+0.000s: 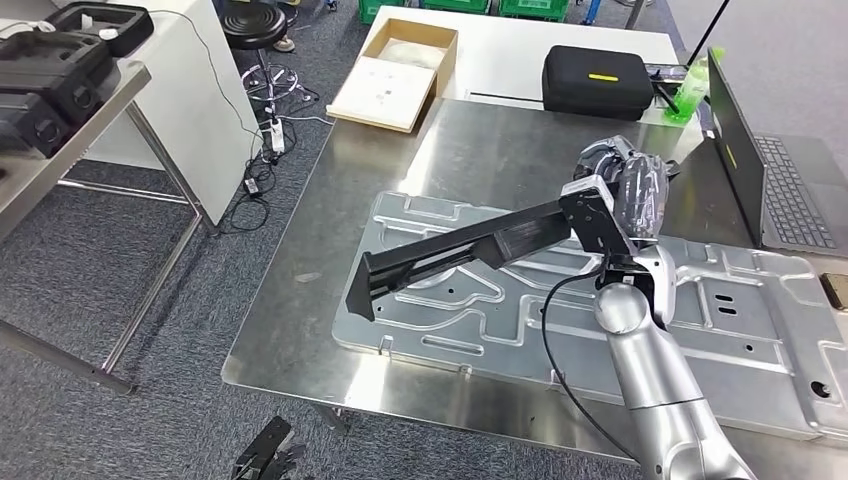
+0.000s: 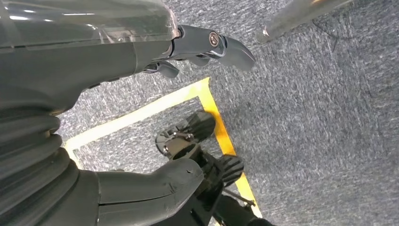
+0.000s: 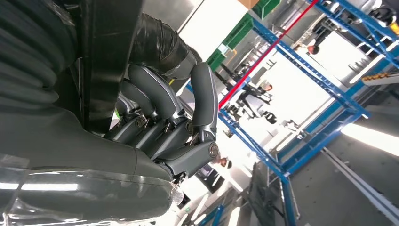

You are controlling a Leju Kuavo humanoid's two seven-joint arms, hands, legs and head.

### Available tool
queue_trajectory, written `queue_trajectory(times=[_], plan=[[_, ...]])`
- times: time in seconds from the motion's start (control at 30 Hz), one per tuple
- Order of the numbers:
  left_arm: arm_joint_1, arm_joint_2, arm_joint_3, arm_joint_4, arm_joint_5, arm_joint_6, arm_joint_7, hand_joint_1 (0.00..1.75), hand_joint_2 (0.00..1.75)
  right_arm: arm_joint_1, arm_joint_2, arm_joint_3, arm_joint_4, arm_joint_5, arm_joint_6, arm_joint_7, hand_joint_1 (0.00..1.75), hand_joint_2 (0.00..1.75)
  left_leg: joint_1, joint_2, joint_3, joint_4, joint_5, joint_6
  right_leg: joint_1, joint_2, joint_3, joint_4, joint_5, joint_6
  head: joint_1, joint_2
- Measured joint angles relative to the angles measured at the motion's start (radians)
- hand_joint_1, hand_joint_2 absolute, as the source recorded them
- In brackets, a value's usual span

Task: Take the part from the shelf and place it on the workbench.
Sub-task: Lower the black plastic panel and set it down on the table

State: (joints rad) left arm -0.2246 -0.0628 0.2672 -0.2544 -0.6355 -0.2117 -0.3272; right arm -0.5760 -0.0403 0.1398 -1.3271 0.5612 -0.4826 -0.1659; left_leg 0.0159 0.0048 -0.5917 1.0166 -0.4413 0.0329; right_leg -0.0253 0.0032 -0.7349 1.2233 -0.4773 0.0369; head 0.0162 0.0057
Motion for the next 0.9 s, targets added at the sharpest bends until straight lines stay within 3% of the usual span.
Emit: queue_trajectory(times=[0.07,0.1,0.2,0.27,0.37,0.4,0.43,0.47,0.53,0.6,0.73,0.77,0.83,0.9], plan=[[-0.001,0.0,0.0,0.0,0.001,0.0,-0.002,0.0,1.75,-0.003,-0.001,-0.002,0.008,0.0,0.001,0.001,1.75,1.75,0.001,0.0,-0.001,0.009,-0.009,-0.011,-0.002,-0.006,0.062,-0.125,0.048,0.003,0.0,0.0],[-0.001,0.0,0.0,0.0,0.001,0.001,-0.004,0.0,1.75,-0.005,-0.001,-0.003,0.011,0.0,0.002,0.004,1.75,1.75,-0.001,0.0,-0.001,0.011,-0.012,-0.017,-0.001,-0.008,0.079,-0.162,0.055,0.0,-0.001,0.0],[-0.001,0.0,-0.001,0.0,-0.001,0.007,-0.011,0.0,1.75,-0.007,-0.001,-0.006,0.026,-0.002,0.01,0.015,1.75,1.75,-0.002,0.001,-0.002,0.01,-0.016,-0.033,0.004,-0.006,0.084,-0.178,0.05,-0.02,-0.002,0.0],[-0.001,0.0,-0.002,0.0,-0.004,0.013,-0.017,0.0,1.75,-0.011,-0.002,-0.01,0.036,-0.006,0.018,0.02,1.75,1.75,0.002,0.001,-0.013,0.039,-0.039,-0.041,0.004,-0.005,0.089,-0.182,0.051,-0.035,-0.002,0.0],[0.0,0.0,-0.003,0.0,-0.004,0.015,-0.027,0.0,1.75,-0.018,-0.002,-0.014,0.054,-0.015,0.031,0.025,1.75,1.75,0.003,0.001,-0.093,0.21,-0.121,-0.042,0.01,-0.002,0.094,-0.185,0.049,-0.05,-0.002,0.0],[0.001,0.001,-0.004,0.0,-0.004,0.015,-0.028,0.0,1.75,-0.018,-0.002,-0.015,0.061,-0.019,0.034,0.027,1.75,1.75,0.003,0.0,-0.122,0.266,-0.136,-0.041,0.014,-0.001,0.095,-0.184,0.048,-0.053,-0.002,0.0],[0.002,0.001,-0.004,0.0,-0.003,0.016,-0.028,0.0,1.75,-0.017,-0.002,-0.017,0.067,-0.023,0.036,0.03,1.75,1.75,0.003,0.0,-0.139,0.291,-0.134,-0.039,0.017,0.001,0.097,-0.184,0.046,-0.054,-0.002,0.0],[0.003,0.001,-0.004,0.0,-0.003,0.018,-0.025,0.0,1.75,-0.017,-0.002,-0.019,0.073,-0.027,0.037,0.034,1.75,1.75,0.001,0.0,-0.137,0.278,-0.112,-0.034,0.02,0.002,0.099,-0.183,0.045,-0.056,-0.002,0.0],[0.003,0.002,-0.004,0.0,-0.003,0.028,-0.015,0.0,1.75,-0.02,-0.002,-0.022,0.082,-0.039,0.039,0.043,1.75,1.75,-0.005,-0.002,-0.088,0.162,-0.04,-0.02,0.023,0.005,0.103,-0.18,0.042,-0.056,-0.002,0.0],[0.001,0.002,-0.005,0.0,-0.005,0.042,-0.006,0.0,1.75,-0.024,-0.002,-0.027,0.092,-0.05,0.042,0.052,1.75,1.75,-0.012,-0.004,-0.04,0.055,-0.001,-0.008,0.026,0.007,0.101,-0.177,0.04,-0.051,-0.002,0.0],[-0.001,0.002,-0.008,0.0,-0.01,0.042,-0.016,0.0,1.75,-0.026,-0.005,-0.035,0.112,-0.056,0.043,0.056,1.75,1.75,-0.015,-0.003,-0.021,0.012,0.006,0.0,0.024,0.008,0.097,-0.176,0.039,-0.032,-0.002,0.0],[-0.002,0.002,-0.009,0.0,-0.012,0.041,-0.02,0.0,1.75,-0.027,-0.006,-0.036,0.115,-0.056,0.043,0.055,1.75,1.75,-0.012,-0.002,-0.017,0.005,0.01,0.004,0.023,0.007,0.092,-0.163,0.028,-0.026,-0.002,0.0],[-0.003,0.002,-0.01,0.0,-0.013,0.04,-0.023,0.0,1.75,-0.028,-0.008,-0.038,0.12,-0.056,0.042,0.054,1.75,1.75,-0.008,0.0,-0.012,-0.003,0.014,0.01,0.02,0.005,0.055,-0.079,-0.021,-0.017,-0.001,0.0],[-0.002,0.002,-0.011,0.0,-0.013,0.039,-0.023,0.0,1.75,-0.027,-0.01,-0.041,0.127,-0.057,0.041,0.054,0.87,0.87,-0.008,0.0,-0.012,-0.002,0.014,0.011,0.014,0.004,-0.003,0.039,-0.07,-0.01,-0.001,0.0]])
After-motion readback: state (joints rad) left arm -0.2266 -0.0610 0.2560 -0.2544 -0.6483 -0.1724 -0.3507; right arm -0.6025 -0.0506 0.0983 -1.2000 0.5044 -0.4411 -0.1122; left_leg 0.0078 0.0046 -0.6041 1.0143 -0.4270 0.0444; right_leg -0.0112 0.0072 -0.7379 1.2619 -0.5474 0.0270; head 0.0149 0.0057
